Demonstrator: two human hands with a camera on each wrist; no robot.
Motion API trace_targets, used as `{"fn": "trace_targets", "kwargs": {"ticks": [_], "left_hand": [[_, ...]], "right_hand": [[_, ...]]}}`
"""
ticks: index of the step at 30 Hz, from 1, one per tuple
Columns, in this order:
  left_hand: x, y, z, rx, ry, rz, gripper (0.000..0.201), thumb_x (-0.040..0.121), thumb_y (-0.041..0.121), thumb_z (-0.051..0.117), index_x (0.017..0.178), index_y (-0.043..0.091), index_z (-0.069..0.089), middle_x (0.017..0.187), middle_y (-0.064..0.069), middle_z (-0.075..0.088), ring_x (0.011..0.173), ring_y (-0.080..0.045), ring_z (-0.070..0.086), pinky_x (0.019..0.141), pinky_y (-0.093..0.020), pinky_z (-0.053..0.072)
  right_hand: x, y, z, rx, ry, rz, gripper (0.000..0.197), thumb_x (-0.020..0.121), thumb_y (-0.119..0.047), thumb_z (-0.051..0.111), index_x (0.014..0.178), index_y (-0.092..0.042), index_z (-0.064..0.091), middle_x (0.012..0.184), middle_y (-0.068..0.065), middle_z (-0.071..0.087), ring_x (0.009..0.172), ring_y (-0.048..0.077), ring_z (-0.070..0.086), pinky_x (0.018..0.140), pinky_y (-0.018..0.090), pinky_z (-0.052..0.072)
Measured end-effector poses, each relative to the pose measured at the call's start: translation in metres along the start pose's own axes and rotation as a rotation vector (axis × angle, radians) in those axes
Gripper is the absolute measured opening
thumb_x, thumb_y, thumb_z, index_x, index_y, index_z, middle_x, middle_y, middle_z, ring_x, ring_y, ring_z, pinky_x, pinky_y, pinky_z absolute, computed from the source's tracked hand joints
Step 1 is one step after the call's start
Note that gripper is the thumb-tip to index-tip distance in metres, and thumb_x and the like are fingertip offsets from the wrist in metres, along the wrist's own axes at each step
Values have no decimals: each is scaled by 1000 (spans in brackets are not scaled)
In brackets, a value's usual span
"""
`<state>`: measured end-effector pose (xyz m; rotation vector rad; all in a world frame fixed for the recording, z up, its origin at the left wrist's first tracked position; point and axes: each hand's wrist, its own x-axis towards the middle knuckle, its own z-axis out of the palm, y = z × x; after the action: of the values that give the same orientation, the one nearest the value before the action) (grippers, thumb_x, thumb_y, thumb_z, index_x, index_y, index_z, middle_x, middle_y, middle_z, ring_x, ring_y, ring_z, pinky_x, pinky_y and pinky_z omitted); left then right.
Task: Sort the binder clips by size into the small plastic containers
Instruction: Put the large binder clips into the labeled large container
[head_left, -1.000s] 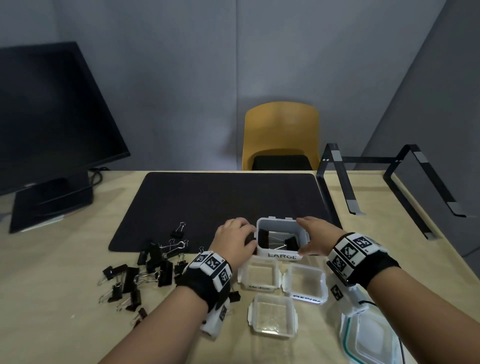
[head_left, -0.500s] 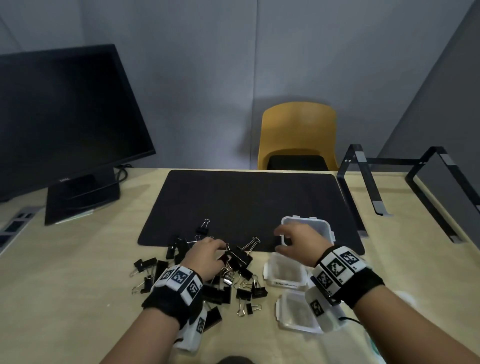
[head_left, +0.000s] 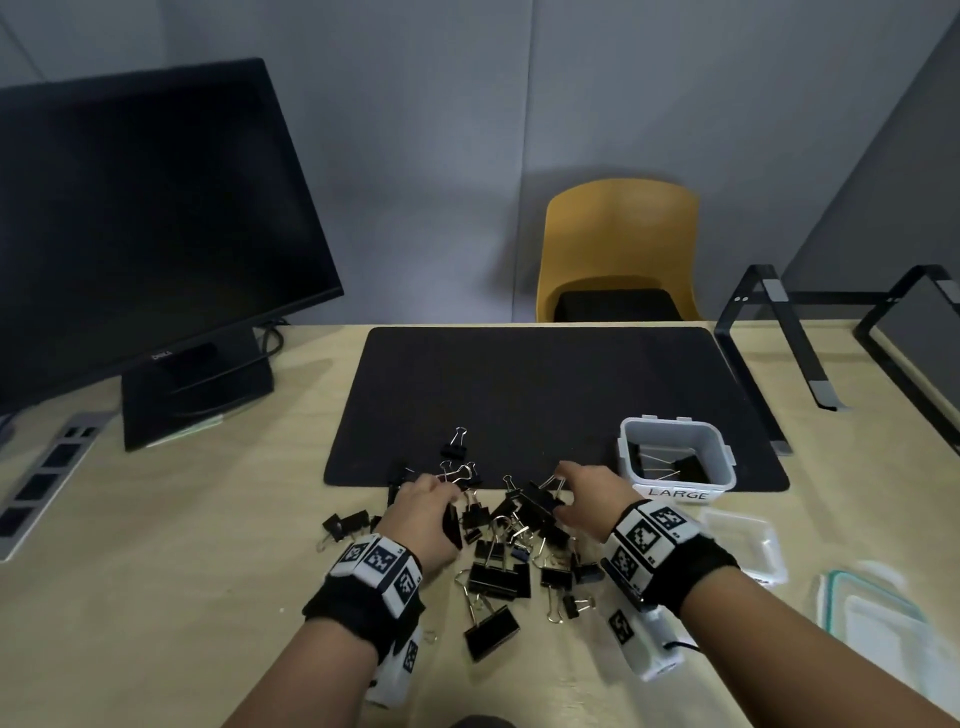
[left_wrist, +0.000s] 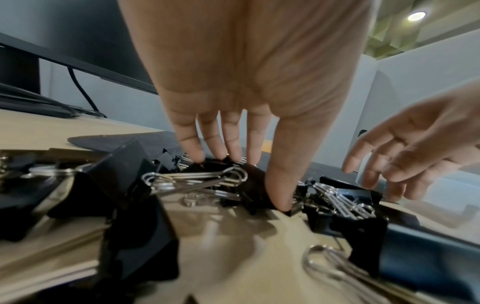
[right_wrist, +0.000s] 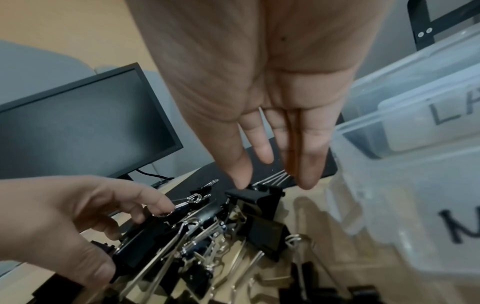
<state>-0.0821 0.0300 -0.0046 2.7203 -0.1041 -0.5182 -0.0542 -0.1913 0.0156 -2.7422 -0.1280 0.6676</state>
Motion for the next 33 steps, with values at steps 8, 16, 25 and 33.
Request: {"fn": "trace_targets", "kwargs": {"ticks": [8, 16, 25, 33], "left_hand": [[6, -8, 1, 249, -91, 139, 59, 81, 44, 64, 135, 32, 42, 134, 6, 45, 126, -18, 36, 107, -37, 31], [10, -12, -9, -42, -60, 191, 57, 79, 43, 67, 131, 30, 48, 124, 9, 47, 118, -13, 41, 102, -32, 38], [14, -4, -20, -279, -59, 218, 37, 75, 39, 75, 110, 35, 62, 106, 10, 44, 92, -6, 50, 84, -19, 41], [24, 16, -28, -337, -44, 213, 25, 74, 41, 76, 93, 38, 61, 103, 7, 49, 94, -6, 50, 84, -21, 41]], "right_hand": [[16, -15, 11, -8, -4, 78, 40, 83, -18, 60, 122, -16, 49, 120, 6, 59, 108, 24, 58, 86, 31, 47], [21, -15, 14, 73, 18, 111, 42, 79, -19, 61, 119, -17, 47, 113, 9, 60, 102, 26, 58, 82, 30, 46], [18, -2, 10, 245, 110, 50, 41, 75, -17, 67, 114, -24, 57, 116, 6, 59, 106, 22, 57, 87, 23, 43], [6, 16, -12, 349, 239, 4, 29, 83, -13, 58, 111, -19, 58, 90, -5, 61, 83, 11, 55, 71, 18, 40]]}}
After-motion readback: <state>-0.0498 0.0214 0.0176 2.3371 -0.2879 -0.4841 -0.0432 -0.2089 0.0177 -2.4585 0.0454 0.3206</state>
